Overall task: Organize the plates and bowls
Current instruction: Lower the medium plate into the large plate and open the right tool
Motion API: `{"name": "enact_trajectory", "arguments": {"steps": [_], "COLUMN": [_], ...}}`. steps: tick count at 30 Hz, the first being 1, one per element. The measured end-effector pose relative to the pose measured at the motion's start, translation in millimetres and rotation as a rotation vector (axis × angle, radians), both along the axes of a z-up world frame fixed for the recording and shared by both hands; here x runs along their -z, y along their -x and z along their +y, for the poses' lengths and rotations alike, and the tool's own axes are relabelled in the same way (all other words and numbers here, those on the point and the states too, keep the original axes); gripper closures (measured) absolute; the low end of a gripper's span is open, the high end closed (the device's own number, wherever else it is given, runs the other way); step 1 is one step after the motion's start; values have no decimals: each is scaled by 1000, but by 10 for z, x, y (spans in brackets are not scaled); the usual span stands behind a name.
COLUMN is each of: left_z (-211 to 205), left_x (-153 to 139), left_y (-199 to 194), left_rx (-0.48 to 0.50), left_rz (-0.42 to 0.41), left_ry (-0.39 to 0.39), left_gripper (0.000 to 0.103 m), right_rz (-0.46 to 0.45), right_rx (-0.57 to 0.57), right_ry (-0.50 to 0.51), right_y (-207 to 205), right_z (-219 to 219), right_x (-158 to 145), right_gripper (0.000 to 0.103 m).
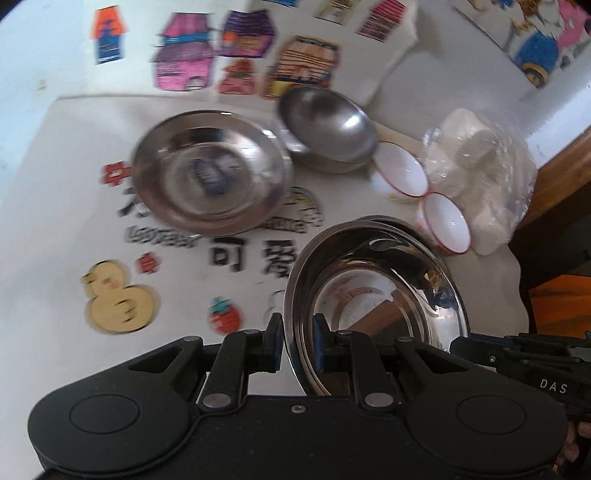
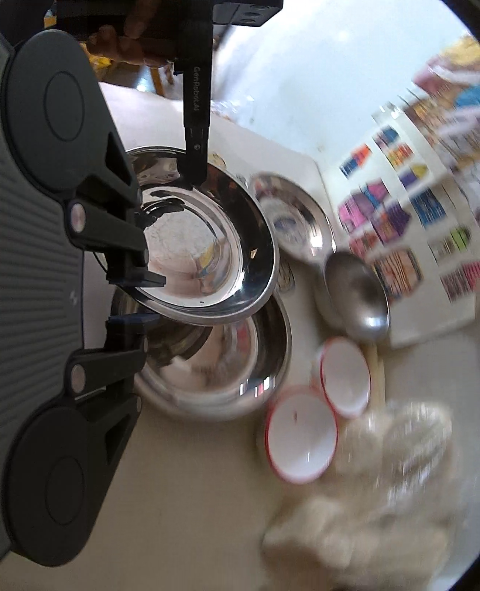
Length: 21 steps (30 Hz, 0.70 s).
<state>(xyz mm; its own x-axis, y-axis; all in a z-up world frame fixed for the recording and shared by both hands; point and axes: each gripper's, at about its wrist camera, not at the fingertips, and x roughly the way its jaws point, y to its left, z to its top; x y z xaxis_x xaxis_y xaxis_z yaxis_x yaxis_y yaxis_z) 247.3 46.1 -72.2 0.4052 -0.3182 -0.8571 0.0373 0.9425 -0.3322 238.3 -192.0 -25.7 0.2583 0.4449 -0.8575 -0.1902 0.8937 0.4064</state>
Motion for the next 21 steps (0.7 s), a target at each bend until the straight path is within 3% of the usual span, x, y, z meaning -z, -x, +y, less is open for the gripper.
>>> {"name": "enact_trajectory", "arguments": {"steps": [12,21], "left_z": [-490,-583], "left_x": [157,180], "left_y": [-250,-340], "left_rx": [30,4], "left_rz": [14,18], "left_ry": [-26,-88], "left_gripper": [86,86], "right_rz": [22,35], "right_rx": [42,1], "right_ry": [44,61], "right_y": [-150,-305], "right_z": [-440,-419], "right_x": [155,205], "right_gripper": [86,86]}}
